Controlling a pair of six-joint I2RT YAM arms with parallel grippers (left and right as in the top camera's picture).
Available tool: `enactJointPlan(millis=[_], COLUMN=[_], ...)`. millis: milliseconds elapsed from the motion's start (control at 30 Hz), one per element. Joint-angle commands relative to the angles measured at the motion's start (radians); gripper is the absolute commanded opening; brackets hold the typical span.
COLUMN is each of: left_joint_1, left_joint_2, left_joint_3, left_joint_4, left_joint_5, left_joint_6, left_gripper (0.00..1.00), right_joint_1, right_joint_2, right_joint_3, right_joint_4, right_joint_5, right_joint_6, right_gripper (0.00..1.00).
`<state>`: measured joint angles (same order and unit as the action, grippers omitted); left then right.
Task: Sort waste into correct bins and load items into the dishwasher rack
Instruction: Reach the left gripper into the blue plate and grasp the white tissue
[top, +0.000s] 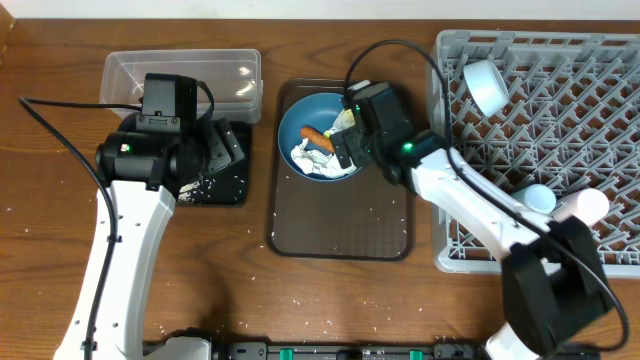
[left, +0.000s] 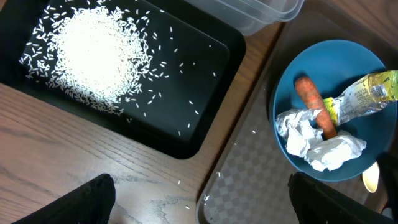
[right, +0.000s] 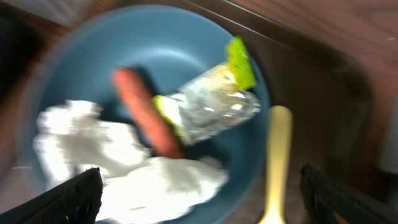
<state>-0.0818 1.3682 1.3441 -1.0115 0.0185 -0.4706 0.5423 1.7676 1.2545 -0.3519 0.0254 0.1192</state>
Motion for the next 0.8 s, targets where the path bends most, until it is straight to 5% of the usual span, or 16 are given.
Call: enactJointPlan(millis=[0,500,767], left_joint_1=[0.003,0.003,-0.002], left_joint_2=[0.004,0.004,0.008], left_joint_3=[0.002,0.002,0.002], left_joint_4=[-0.002,-0.002,0.117], left_joint_5=[-0.016,-0.016,0.139], left_joint_6=[0.006,0.006,-0.026], left_gripper=[0.92,0.92,0.89], right_joint_1=[-0.012,-0.114,-0.381], right_joint_2=[-0.081,-0.153,-0.366], right_joint_3=[0.002,0.002,0.002], right_joint_4=[-0.006,-0.037,-0.163], right_joint_5=[-0.158,-0.243,-0.243], right_joint_6=[0.101,0.117,0.121], right_gripper=[0.99,0.93,0.97])
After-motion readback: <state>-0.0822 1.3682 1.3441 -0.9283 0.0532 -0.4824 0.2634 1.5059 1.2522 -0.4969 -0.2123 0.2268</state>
